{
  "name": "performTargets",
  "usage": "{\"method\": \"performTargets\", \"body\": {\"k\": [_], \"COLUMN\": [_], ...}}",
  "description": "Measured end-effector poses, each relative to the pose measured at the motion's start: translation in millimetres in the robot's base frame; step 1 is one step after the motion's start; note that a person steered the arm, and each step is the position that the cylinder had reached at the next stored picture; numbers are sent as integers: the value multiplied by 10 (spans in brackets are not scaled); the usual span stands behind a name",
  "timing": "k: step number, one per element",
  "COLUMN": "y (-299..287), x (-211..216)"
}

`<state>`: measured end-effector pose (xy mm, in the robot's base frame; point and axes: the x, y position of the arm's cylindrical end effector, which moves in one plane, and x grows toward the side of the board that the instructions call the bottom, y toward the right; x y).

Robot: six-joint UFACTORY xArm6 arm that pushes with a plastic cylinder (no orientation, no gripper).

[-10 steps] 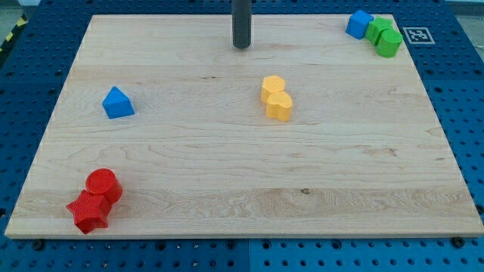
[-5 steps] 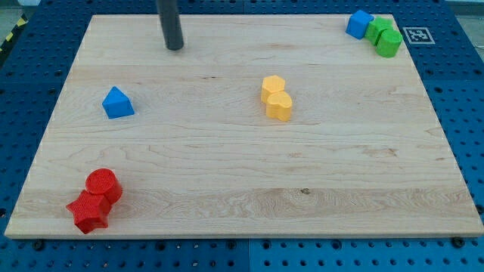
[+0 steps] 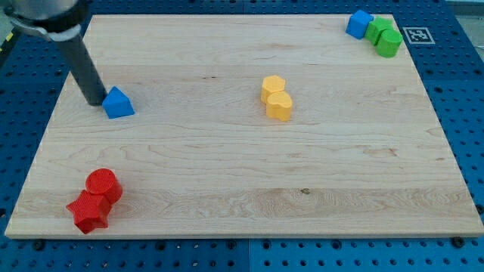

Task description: Move the blue triangle below the blue cube

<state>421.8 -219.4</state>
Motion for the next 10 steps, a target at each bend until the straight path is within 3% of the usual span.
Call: {"method": "performTargets", "body": {"k": [2,4,5,6,7,9,10], "y": [979,665,894,1196,1269,1293,1808], "x": [41,570,559,-15,-244,141,-357]}}
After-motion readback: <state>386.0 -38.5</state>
